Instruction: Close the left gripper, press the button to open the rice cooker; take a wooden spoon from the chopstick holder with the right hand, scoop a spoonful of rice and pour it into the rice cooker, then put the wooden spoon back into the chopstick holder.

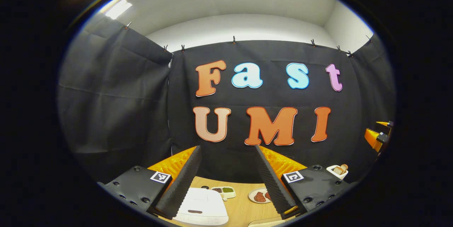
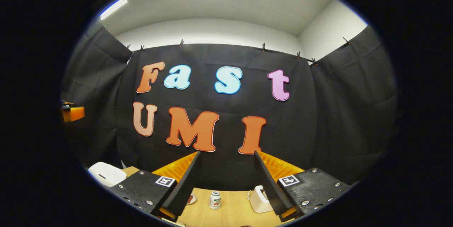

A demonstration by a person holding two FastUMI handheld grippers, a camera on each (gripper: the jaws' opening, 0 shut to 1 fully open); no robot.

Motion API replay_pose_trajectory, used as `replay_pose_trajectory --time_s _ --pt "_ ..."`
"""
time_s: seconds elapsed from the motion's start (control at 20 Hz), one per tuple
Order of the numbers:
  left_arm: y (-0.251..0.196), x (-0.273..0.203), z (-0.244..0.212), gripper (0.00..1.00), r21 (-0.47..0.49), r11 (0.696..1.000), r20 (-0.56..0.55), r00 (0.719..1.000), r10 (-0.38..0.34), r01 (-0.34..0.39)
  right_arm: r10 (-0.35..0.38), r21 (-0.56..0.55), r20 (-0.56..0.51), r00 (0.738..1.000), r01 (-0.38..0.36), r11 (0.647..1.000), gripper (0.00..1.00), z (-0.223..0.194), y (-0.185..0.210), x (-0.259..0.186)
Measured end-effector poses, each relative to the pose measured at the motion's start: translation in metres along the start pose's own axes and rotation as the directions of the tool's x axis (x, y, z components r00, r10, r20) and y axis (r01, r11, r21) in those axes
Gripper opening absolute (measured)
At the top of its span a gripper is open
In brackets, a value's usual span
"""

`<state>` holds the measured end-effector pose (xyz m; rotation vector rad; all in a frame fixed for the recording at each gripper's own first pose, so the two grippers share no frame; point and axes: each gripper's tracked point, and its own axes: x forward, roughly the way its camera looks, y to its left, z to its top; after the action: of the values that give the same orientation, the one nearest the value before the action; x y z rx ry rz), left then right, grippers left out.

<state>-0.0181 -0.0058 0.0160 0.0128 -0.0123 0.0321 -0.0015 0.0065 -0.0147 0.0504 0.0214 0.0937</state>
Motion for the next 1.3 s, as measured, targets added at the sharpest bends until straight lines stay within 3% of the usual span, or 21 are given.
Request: replay_pose_trajectory --time_s 0.4,0.65,0.8,0.9,1.1,1.3 --pt "0.022 -0.001 -0.002 0.99 0.012 1.0 0.0 1.0 0.025 -0.025 -0.006 -0.018 -0.012 1.0 0.006 1.0 0.93 -0.007 0.001 -0.005" --pt "0.037 0.01 -0.007 0.63 0.054 0.997 -0.02 0.998 0.054 -0.053 -0.037 -0.012 -0.033 0.999 0.036 0.999 0.93 -0.018 -0.008 -0.008" --pt "0.048 0.005 -0.01 0.13 0.041 0.996 -0.027 0.997 0.078 -0.077 -0.057 -0.008 -0.047 0.997 0.057 0.998 0.93 -0.024 -0.015 -0.01" --pt "0.057 -0.01 -0.011 0.02 0.034 0.995 -0.047 0.995 0.092 -0.091 -0.064 -0.008 -0.053 0.997 0.063 0.998 0.93 -0.029 -0.017 -0.012" --pt "0.074 0.018 -0.064 0.04 0.007 0.994 -0.208 0.972 0.107 -0.108 -0.075 -0.011 -0.062 0.995 0.074 0.997 0.94 -0.036 -0.018 -0.014" --pt "0.092 0.022 -0.117 0.05 -0.088 0.987 -0.396 0.914 0.088 -0.133 -0.082 -0.014 -0.086 0.993 0.082 0.997 0.93 -0.049 -0.018 -0.016"
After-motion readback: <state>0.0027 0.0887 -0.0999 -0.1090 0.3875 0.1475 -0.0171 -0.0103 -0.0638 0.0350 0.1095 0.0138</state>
